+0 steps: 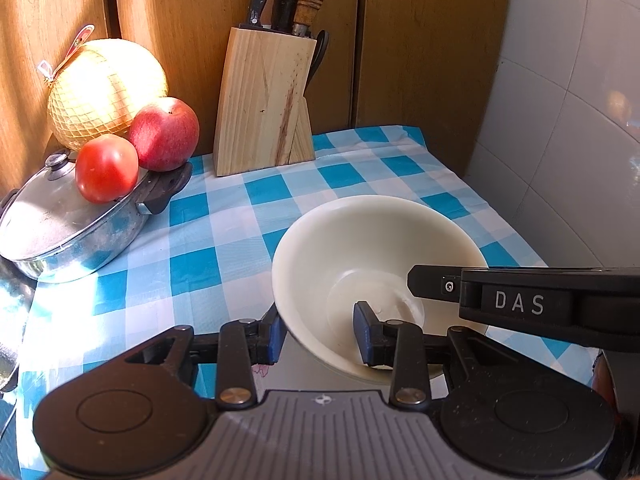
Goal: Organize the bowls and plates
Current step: 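Lift the bowl stack and carry it toward the flower-rimmed plates, then carry the bowl stack over the flower-rimmed plate stack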
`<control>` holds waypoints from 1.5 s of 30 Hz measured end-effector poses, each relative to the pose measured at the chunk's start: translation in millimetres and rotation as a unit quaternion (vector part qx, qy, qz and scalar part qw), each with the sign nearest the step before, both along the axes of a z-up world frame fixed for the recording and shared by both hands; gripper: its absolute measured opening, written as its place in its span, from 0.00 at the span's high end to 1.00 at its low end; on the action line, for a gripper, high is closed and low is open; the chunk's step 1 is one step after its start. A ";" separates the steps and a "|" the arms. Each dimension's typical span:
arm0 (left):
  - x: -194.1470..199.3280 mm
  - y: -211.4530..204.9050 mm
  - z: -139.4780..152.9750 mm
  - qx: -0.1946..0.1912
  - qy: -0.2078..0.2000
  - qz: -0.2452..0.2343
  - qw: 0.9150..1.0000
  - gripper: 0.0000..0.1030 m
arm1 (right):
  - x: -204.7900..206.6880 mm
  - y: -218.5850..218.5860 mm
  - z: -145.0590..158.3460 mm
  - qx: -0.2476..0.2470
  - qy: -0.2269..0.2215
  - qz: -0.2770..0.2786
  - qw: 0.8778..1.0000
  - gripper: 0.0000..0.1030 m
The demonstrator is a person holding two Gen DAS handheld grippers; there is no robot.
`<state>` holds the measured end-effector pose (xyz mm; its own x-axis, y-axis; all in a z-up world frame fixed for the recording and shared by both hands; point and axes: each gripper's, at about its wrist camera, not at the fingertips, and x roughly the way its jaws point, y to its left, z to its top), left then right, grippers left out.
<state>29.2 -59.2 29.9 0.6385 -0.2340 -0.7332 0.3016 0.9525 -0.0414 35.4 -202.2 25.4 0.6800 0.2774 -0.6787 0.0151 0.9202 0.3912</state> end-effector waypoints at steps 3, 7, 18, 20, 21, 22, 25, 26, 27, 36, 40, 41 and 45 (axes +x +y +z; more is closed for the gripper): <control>-3.4 0.1 -0.5 0.000 0.001 -0.002 1.000 0.72 | -7.6 0.8 -0.9 -0.002 -0.001 0.001 1.000 0.75; -8.1 0.2 -1.0 0.000 0.002 -0.004 1.000 0.71 | -13.1 0.4 -0.4 -0.002 0.000 0.002 1.000 0.75; -20.1 3.6 -2.8 0.001 0.005 -0.005 1.000 0.71 | -23.6 5.3 -3.3 -0.001 0.006 0.008 1.000 0.75; -24.1 5.2 -4.7 0.001 0.006 -0.006 1.000 0.71 | -26.0 6.4 -4.0 -0.002 0.007 0.009 1.000 0.75; -26.1 5.6 -5.3 0.001 0.006 -0.006 1.000 0.71 | -26.9 6.7 -4.2 -0.002 0.007 0.009 1.000 0.75; -28.6 6.1 -5.7 0.002 0.007 -0.007 1.000 0.71 | -28.1 6.8 -4.8 -0.001 0.007 0.009 1.000 0.75; -33.3 5.7 -6.7 0.003 0.008 -0.008 1.000 0.70 | -32.6 7.3 -5.9 -0.001 0.008 0.009 1.000 0.75; -34.8 5.5 -6.9 0.003 0.008 -0.008 1.000 0.70 | -32.8 7.2 -5.9 -0.001 0.009 0.009 1.000 0.75; -36.1 5.4 -7.2 0.004 0.008 -0.009 1.000 0.70 | -33.7 7.4 -6.2 0.000 0.009 0.009 1.000 0.75; -43.6 5.8 -9.0 0.007 0.012 -0.012 1.000 0.69 | -44.7 11.7 -8.7 -0.003 0.011 0.010 1.000 0.73; -44.8 6.4 -9.2 0.007 0.012 -0.012 1.000 0.69 | -46.1 12.0 -8.4 -0.004 0.010 0.010 1.000 0.73; -45.2 6.5 -9.3 0.007 0.012 -0.013 1.000 0.69 | -46.1 12.1 -8.6 -0.004 0.010 0.010 1.000 0.73; -45.8 6.1 -11.2 0.008 0.014 -0.014 1.000 0.69 | -47.7 12.3 -8.3 -0.005 0.010 0.008 1.000 0.73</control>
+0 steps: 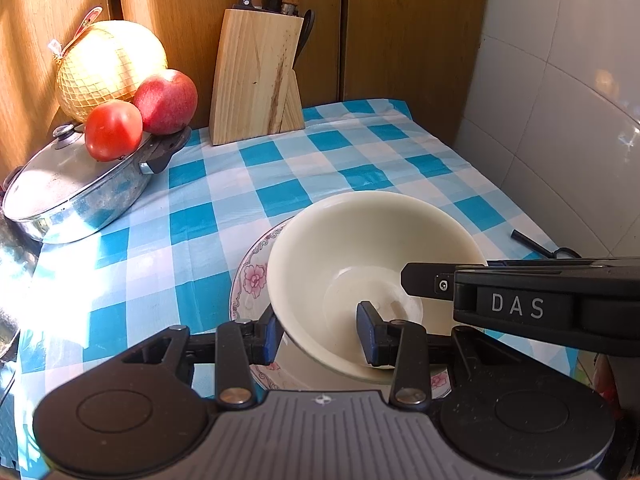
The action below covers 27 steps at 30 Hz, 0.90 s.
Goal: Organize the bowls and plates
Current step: 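Carry the bowl stack over the flower-rimmed plate stack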
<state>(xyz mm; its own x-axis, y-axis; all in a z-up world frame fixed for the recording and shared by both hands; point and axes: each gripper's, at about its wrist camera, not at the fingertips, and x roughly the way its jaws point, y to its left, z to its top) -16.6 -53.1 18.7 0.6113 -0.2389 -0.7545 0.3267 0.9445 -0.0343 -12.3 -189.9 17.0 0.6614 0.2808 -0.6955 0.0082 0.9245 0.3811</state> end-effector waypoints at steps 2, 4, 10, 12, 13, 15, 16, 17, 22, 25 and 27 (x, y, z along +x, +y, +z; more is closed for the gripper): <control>-0.6 -0.1 -0.6 0.000 0.000 -0.001 1.000 0.69 | -0.9 -0.5 -0.5 0.001 0.002 -0.001 1.000 0.73; -0.8 -0.2 -1.1 0.000 0.002 -0.002 1.000 0.69 | -1.7 -1.1 -0.2 -0.001 0.000 -0.001 1.000 0.73; -2.0 -0.8 -2.7 0.001 0.004 -0.005 1.000 0.69 | -4.0 -2.4 -1.5 0.000 0.003 -0.004 1.000 0.73; -2.1 -1.3 -3.3 0.002 0.004 -0.006 1.000 0.69 | -5.1 -2.4 -1.4 -0.002 0.002 -0.004 1.000 0.73; -2.7 -1.5 -3.3 0.002 0.004 -0.006 1.000 0.69 | -5.8 -2.7 -1.4 -0.002 0.002 -0.005 1.000 0.73; -3.5 -1.8 -3.4 0.003 0.003 -0.007 1.000 0.69 | -6.7 -3.1 -1.3 -0.001 0.002 -0.006 1.000 0.73; -3.6 -2.0 -3.5 0.003 0.003 -0.007 1.000 0.69 | -6.5 -3.1 -1.5 -0.001 0.002 -0.006 1.000 0.72; -3.4 -2.2 -3.8 0.004 0.004 -0.007 1.000 0.69 | -6.4 -3.1 -2.0 -0.001 0.002 -0.006 1.000 0.73; -4.3 -2.3 -4.6 0.003 0.005 -0.006 1.000 0.69 | -7.0 -3.2 -2.3 -0.002 0.002 -0.008 1.000 0.72; -4.3 -3.6 -4.3 0.004 0.003 -0.006 1.000 0.69 | -7.4 -2.8 -1.9 -0.002 0.000 -0.009 1.000 0.69; -2.7 -3.6 -5.2 0.003 0.004 -0.004 1.000 0.69 | -6.8 -1.9 -2.3 -0.005 -0.001 -0.012 1.000 0.69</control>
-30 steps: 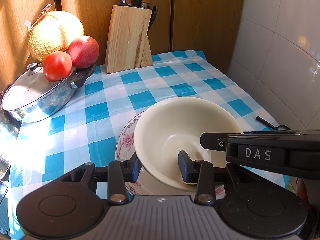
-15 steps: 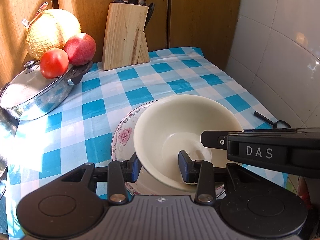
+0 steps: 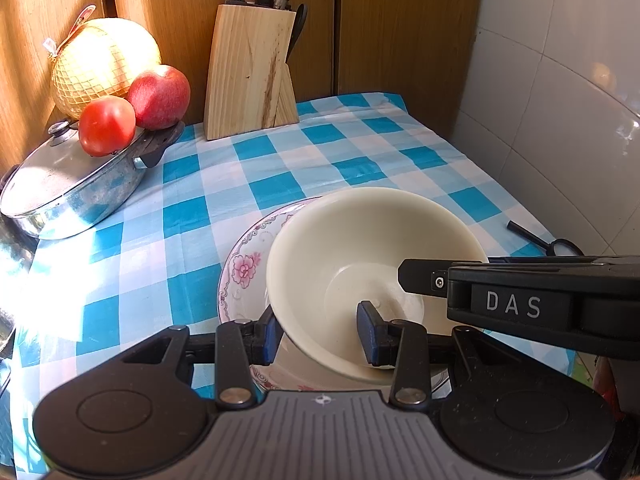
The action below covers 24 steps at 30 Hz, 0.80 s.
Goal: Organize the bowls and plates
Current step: 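Carry the bowl stack over the flower-rimmed plate stack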
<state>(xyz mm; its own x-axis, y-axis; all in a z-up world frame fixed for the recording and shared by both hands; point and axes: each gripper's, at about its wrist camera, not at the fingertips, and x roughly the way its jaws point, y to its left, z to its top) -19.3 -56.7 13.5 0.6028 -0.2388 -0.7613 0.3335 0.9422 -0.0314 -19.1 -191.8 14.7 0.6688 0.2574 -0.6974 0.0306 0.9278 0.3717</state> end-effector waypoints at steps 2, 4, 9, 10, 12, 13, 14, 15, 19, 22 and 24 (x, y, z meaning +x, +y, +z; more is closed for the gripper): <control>1.3 0.1 -0.1 -0.001 0.000 0.002 1.000 0.69 | 0.9 0.2 0.0 0.000 0.000 -0.001 1.000 0.69; 2.3 0.3 0.2 -0.003 -0.001 0.003 1.000 0.69 | 1.1 0.1 0.6 -0.001 -0.002 -0.001 1.000 0.69; 7.2 -0.8 0.5 -0.011 -0.010 0.000 1.000 0.68 | 4.7 -2.7 3.4 -0.004 -0.007 -0.009 1.000 0.69; 8.6 1.0 -2.1 -0.019 -0.007 0.003 1.000 0.68 | 6.3 -2.9 3.3 -0.004 -0.005 -0.010 1.000 0.69; 10.5 2.3 -4.8 -0.011 -0.004 0.005 1.000 0.68 | 9.3 2.3 0.2 -0.011 0.000 -0.006 1.000 0.69; 11.7 3.4 -5.1 -0.006 -0.006 0.011 1.000 0.68 | 10.1 5.4 -1.2 -0.012 0.002 -0.001 1.000 0.68; 12.7 5.4 -5.5 -0.004 -0.009 0.013 1.000 0.68 | 10.1 9.0 -1.4 -0.013 0.002 0.005 1.000 0.67; 13.8 8.0 -6.0 -0.008 -0.007 0.012 1.000 0.68 | 10.2 11.2 -0.5 -0.017 0.000 0.006 1.000 0.67; 16.1 11.7 -7.5 -0.011 -0.005 0.015 1.000 0.68 | 13.3 14.6 -1.0 -0.018 0.000 0.010 1.000 0.67; 18.4 10.9 -10.2 -0.013 0.002 0.015 1.000 0.67 | 14.3 15.0 -2.5 -0.022 0.003 0.006 1.000 0.67; 18.3 9.8 -10.1 -0.012 0.001 0.013 1.000 0.67 | 13.9 13.3 -3.2 -0.020 0.004 0.004 1.000 0.67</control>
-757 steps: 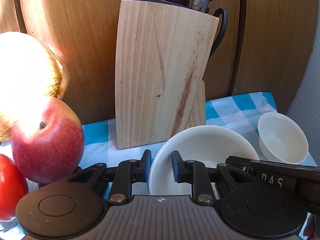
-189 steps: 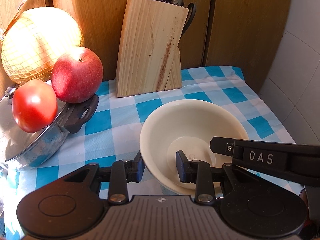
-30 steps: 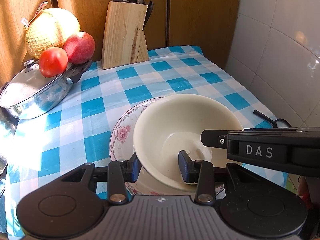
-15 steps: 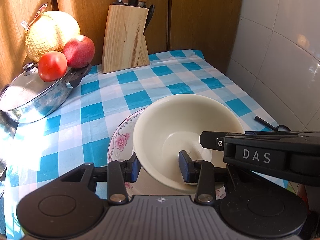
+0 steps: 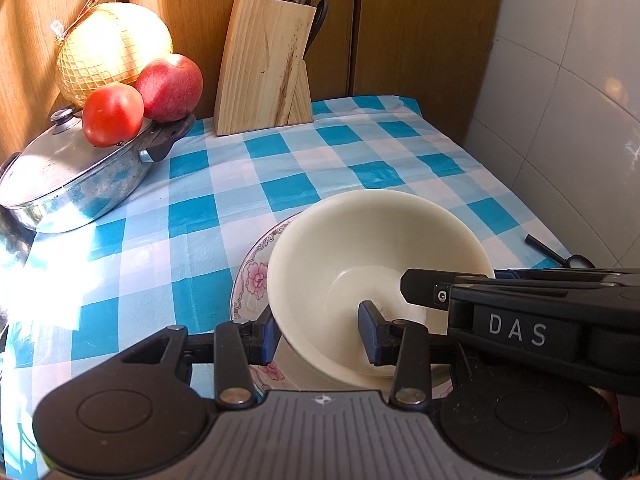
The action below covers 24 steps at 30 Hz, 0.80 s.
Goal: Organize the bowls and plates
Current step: 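Carry the bowl stack over the flower-rimmed plate stack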
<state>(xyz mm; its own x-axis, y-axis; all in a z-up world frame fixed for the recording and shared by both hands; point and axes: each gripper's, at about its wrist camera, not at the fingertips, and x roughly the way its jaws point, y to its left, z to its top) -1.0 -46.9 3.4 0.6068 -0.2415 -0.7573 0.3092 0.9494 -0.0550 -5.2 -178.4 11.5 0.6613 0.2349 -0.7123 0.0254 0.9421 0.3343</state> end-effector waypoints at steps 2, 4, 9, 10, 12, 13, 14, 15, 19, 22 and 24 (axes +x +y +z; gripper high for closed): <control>-0.3 -1.1 0.2 0.000 0.001 -0.002 1.000 0.67 | -0.5 -1.2 -0.1 0.001 0.000 -0.002 1.000 0.67; -0.7 -1.4 0.2 0.000 0.002 -0.003 1.000 0.67 | -1.1 -0.7 -0.4 -0.001 0.000 -0.002 1.000 0.66; 0.3 -1.9 -1.7 0.000 0.007 -0.002 1.000 0.67 | -0.8 -1.4 -2.0 -0.001 0.003 -0.004 1.000 0.66; 0.2 -2.2 -2.1 0.000 0.007 -0.002 1.000 0.67 | -0.6 -1.3 -2.2 -0.001 0.004 -0.004 1.000 0.65; 0.5 -3.3 -2.8 0.000 0.008 -0.003 1.000 0.67 | -0.8 -0.9 -2.4 -0.003 0.003 -0.004 1.000 0.63; 0.6 -3.8 -3.0 0.001 0.008 -0.003 1.000 0.67 | -1.0 -0.8 -2.5 -0.004 0.003 -0.004 1.000 0.63; 0.4 -4.0 -3.2 0.001 0.008 -0.003 1.000 0.67 | -0.8 -0.7 -2.5 -0.004 0.003 -0.005 1.000 0.63; 0.7 -3.8 -3.1 0.001 0.007 -0.003 1.000 0.67 | -0.8 -1.0 -2.5 -0.003 0.003 -0.005 1.000 0.63; 1.6 -3.1 -2.6 -0.002 0.006 -0.004 1.000 0.67 | -0.7 -2.3 -1.9 0.000 0.000 -0.006 1.000 0.63; 2.0 -3.4 -2.8 -0.001 0.007 -0.004 1.000 0.67 | -0.7 -2.3 -2.3 0.000 0.001 -0.007 1.000 0.63; 1.9 -3.7 -2.7 -0.001 0.007 -0.005 1.000 0.67 | -0.9 -2.1 -2.3 -0.001 0.001 -0.007 1.000 0.62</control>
<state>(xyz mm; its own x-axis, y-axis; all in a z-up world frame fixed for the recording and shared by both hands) 0.9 -50.6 0.6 0.5938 -0.2480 -0.7655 0.3173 0.9464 -0.0605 -6.1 -180.6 9.2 0.6629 0.2239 -0.7144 0.0391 0.9426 0.3317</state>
